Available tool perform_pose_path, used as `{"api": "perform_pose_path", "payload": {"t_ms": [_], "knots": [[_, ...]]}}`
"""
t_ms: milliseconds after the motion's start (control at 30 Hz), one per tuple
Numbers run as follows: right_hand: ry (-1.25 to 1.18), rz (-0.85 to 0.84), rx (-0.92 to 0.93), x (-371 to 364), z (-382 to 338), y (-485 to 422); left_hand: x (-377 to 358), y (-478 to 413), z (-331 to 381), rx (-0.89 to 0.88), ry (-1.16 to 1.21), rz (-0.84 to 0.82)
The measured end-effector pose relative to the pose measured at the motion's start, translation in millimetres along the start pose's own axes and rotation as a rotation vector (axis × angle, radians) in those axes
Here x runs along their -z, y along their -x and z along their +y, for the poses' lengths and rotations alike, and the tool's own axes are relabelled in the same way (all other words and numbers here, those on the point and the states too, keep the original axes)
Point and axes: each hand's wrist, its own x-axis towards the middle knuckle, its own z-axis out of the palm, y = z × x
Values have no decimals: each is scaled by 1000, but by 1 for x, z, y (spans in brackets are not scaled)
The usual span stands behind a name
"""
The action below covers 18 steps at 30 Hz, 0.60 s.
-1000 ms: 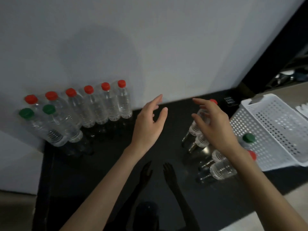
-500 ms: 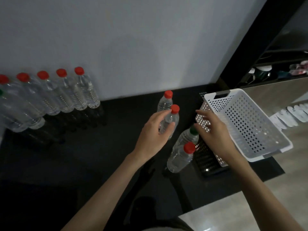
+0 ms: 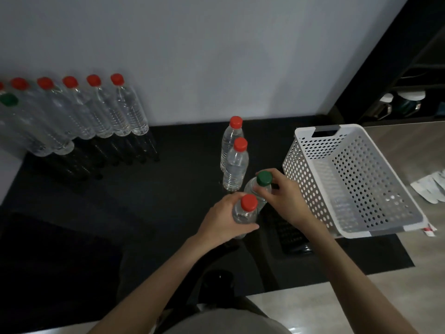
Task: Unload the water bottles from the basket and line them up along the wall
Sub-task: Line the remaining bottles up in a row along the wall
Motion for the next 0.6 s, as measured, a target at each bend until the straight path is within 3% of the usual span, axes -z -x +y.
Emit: {"api": "perform_pose_path", "payload": {"t_ms": [433, 600], "knots": [[-14, 10, -7, -11, -5, 0, 4, 15, -18, 59, 2, 207], [-8, -84, 44, -31, -29, -3, 41, 38, -35, 99, 15, 312]]}}
